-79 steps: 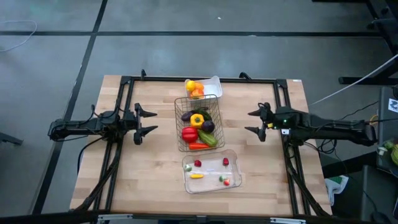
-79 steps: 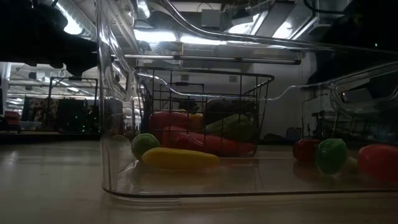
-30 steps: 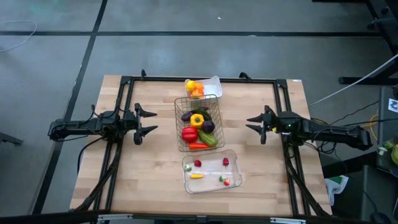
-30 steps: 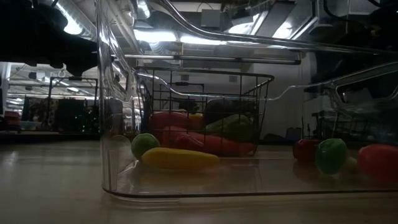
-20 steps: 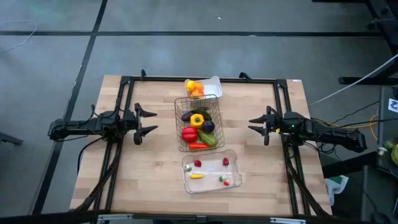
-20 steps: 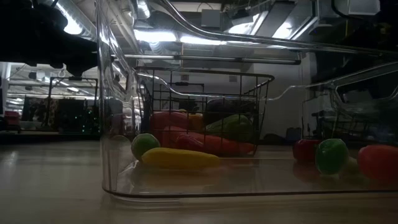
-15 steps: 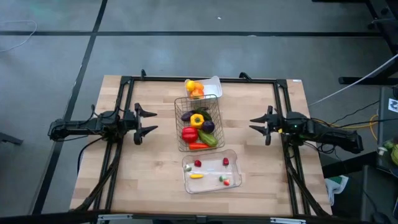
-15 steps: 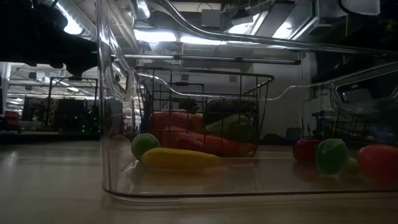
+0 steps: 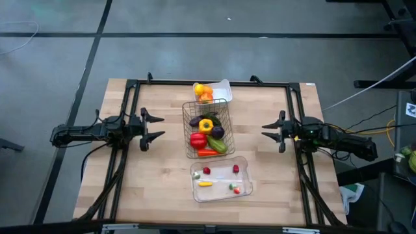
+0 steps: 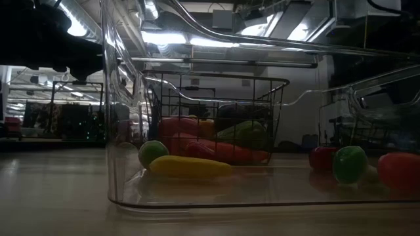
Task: Sort produce into baskets
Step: Return to Home Position
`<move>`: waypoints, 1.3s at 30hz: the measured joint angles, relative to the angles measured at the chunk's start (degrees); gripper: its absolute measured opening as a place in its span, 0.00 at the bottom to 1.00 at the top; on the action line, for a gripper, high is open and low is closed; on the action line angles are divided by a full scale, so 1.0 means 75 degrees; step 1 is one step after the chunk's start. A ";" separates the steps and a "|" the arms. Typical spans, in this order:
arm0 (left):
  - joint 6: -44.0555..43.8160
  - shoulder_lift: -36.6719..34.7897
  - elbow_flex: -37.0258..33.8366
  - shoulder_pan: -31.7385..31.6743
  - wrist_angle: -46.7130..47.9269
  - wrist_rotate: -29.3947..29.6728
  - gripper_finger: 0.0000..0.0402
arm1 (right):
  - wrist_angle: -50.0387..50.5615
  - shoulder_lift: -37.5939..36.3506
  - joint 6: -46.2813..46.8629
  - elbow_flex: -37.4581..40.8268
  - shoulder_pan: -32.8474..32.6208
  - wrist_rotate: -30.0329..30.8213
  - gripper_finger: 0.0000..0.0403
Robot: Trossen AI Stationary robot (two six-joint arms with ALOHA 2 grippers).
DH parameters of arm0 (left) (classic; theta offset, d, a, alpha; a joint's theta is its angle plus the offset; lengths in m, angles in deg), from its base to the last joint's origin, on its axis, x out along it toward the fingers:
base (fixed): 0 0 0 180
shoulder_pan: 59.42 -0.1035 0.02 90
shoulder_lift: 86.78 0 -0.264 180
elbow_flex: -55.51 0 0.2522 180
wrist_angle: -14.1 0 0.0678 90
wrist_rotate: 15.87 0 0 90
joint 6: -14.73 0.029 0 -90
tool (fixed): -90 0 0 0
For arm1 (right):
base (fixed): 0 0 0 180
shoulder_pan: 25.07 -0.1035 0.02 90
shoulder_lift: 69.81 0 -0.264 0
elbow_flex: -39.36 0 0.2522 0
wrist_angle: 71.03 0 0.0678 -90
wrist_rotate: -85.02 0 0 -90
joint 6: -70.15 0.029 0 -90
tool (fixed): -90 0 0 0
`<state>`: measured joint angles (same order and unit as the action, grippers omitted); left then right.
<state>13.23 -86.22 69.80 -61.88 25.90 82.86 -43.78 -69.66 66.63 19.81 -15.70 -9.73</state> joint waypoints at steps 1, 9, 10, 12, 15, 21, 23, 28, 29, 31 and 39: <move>0.0000 0.0000 0.0000 0.0001 0.0001 0.0000 0.69 | -0.0051 -0.0001 -0.0068 0.0004 0.0000 -0.0004 0.31; 0.0000 0.0001 0.0000 0.0000 0.0001 0.0000 0.69 | -0.1807 0.0013 -0.0251 0.0573 0.0003 -0.0059 0.31; 0.0000 0.0000 0.0000 0.0001 -0.0001 0.0000 0.69 | -0.2057 0.0029 -0.0375 0.0678 0.0003 -0.0061 0.31; 0.0000 0.0003 0.0000 0.0003 -0.0002 0.0000 0.69 | -0.2074 0.0048 -0.0580 0.0680 0.0003 -0.0059 0.31; 0.0000 0.0003 0.0000 0.0000 0.0001 0.0000 0.69 | -0.2052 0.0051 -0.0598 0.0683 0.0003 -0.0040 0.31; 0.0000 0.0003 0.0000 0.0000 0.0000 0.0000 0.69 | -0.1996 0.0293 -0.0600 0.0689 0.0003 0.0243 0.31; 0.0000 0.0003 0.0000 0.0003 -0.0002 0.0000 0.69 | -0.1964 0.0424 -0.0570 0.0690 0.0003 0.0404 0.31; 0.0000 0.0003 0.0000 0.0000 -0.0001 0.0000 0.69 | -0.1951 0.0480 -0.0564 0.0695 0.0003 0.0550 0.31; 0.0000 0.0003 0.0000 0.0001 0.0000 0.0000 0.69 | -0.1954 0.0480 -0.0564 0.0697 0.0001 0.0550 0.31; 0.0000 0.0003 0.0000 0.0000 0.0001 0.0000 0.69 | -0.1959 0.0480 -0.0561 0.0699 0.0003 0.0553 0.31; 0.0000 0.0003 0.0000 0.0001 -0.0002 0.0000 0.69 | -0.1974 0.0480 -0.0547 0.0703 0.0003 0.0553 0.31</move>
<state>13.23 -86.20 69.80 -61.87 25.88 82.86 -58.59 -66.06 62.53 25.08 -15.68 -5.58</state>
